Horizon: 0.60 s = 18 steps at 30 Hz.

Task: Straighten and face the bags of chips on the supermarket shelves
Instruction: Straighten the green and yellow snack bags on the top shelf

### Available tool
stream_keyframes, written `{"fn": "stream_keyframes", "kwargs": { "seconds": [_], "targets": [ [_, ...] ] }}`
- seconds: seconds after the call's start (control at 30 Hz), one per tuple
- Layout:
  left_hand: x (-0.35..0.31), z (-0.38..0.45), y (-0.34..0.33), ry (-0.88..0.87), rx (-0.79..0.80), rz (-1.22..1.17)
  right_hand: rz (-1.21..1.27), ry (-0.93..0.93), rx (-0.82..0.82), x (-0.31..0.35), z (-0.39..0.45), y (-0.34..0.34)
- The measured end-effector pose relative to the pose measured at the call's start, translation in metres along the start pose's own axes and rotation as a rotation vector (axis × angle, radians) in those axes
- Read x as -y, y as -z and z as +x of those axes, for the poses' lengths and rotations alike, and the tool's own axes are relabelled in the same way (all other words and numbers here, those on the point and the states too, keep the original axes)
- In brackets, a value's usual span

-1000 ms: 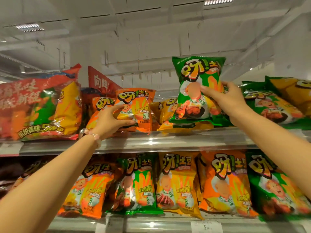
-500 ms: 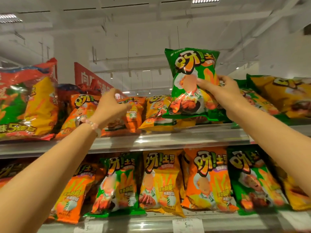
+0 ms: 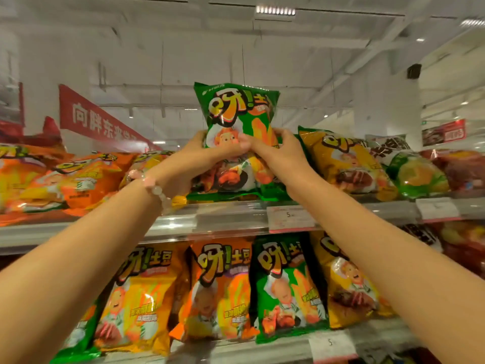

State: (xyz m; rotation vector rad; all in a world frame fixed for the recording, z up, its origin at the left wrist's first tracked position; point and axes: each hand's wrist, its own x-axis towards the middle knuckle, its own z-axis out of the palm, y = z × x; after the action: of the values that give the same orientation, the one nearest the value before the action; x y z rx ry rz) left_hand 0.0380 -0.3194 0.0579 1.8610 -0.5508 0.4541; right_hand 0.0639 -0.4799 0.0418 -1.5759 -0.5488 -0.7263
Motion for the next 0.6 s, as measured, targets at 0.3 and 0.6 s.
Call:
{"fn": "stream_keyframes", "kwargs": {
  "seconds": [0.3,0.6],
  "targets": [
    [-0.002,0.021,-0.072,0.026,-0.042,-0.119,-0.027,-0.025,0.205,-0.03,0.019,0.077],
    [0.001,0.028,-0.101,0.002,-0.144,-0.15,-0.749,0.165,-0.143,-0.08,0.057,0.177]
  ]
}}
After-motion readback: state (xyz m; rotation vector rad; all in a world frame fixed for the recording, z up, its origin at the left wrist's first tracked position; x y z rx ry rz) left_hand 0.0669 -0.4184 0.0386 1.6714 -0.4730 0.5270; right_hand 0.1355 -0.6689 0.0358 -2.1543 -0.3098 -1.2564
